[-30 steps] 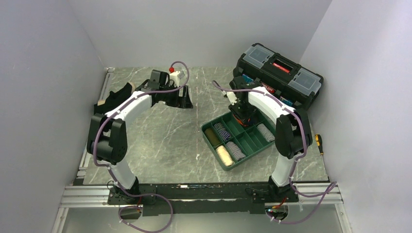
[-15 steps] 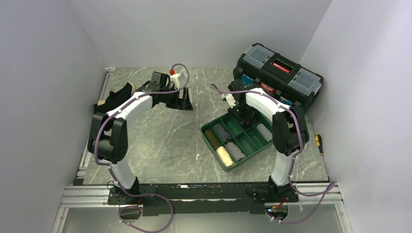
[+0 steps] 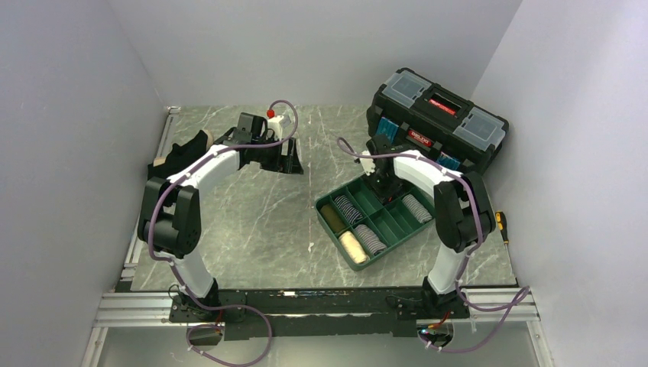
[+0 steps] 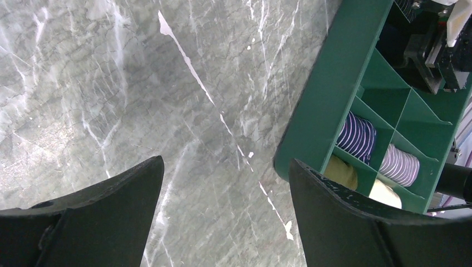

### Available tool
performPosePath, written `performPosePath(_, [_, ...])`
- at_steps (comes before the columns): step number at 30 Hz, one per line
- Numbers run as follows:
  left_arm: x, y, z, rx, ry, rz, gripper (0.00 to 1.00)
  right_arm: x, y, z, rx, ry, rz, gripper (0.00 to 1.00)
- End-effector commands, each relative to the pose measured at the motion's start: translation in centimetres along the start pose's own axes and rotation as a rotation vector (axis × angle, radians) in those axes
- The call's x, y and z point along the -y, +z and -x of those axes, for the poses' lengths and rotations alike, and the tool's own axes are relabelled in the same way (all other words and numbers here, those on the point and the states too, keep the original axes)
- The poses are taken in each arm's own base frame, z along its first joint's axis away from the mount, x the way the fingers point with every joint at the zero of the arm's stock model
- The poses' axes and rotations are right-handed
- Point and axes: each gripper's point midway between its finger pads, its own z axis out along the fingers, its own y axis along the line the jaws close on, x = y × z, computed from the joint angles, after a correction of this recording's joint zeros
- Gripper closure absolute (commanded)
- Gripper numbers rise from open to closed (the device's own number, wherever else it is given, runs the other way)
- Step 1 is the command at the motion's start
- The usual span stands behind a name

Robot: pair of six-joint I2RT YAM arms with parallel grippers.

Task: Roll the underwear
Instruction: Place the underwear in the storage box.

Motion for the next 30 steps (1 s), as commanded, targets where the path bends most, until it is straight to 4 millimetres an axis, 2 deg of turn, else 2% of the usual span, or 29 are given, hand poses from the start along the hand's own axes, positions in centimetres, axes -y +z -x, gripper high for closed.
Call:
performPosePath(1, [1.1, -1.6, 2.1, 0.064, 0.057, -0.006, 0.13, -1.2, 0.6, 1.1, 0.090, -0.014, 0.050, 0.97])
performPosePath(7, [1.0, -1.7, 2.1, 0.067, 0.064, 0.000, 0.12, -1.2, 1.4, 1.2, 0.110, -0.011, 0.072, 0.93])
performPosePath(9, [0.9, -1.7, 2.1, 0.065, 0.064, 0.001, 0.12, -1.3, 1.9, 1.0, 0.098, -0.010, 0.077, 0.88])
performPosePath(13, [1.0, -1.8, 2.3, 0.067, 0.069, 0.003, 0.12, -1.5, 3.0, 0.3, 0.071, -0.007, 0.085, 0.86])
performPosePath(17, [1.0, -1.8, 2.5, 0.068, 0.074, 0.005, 0.13, -1.3, 2.8, 0.3, 0.077, -0.008, 0.072, 0.80])
performPosePath(24, [1.0, -1.9, 2.6, 0.071, 0.079, 0.005, 0.12, -0.6, 0.1, 1.9, 0.137, -0.013, 0.049, 0.49])
performPosePath(28, [1.1, -1.9, 2.6, 0.072, 0.078, 0.002, 0.12, -0.3, -0.9, 2.5, 0.155, -0.013, 0.041, 0.36])
performPosePath(30, [1.1, -1.9, 2.6, 0.070, 0.079, 0.001, 0.12, -0.1, -1.1, 2.7, 0.158, -0.014, 0.035, 0.34])
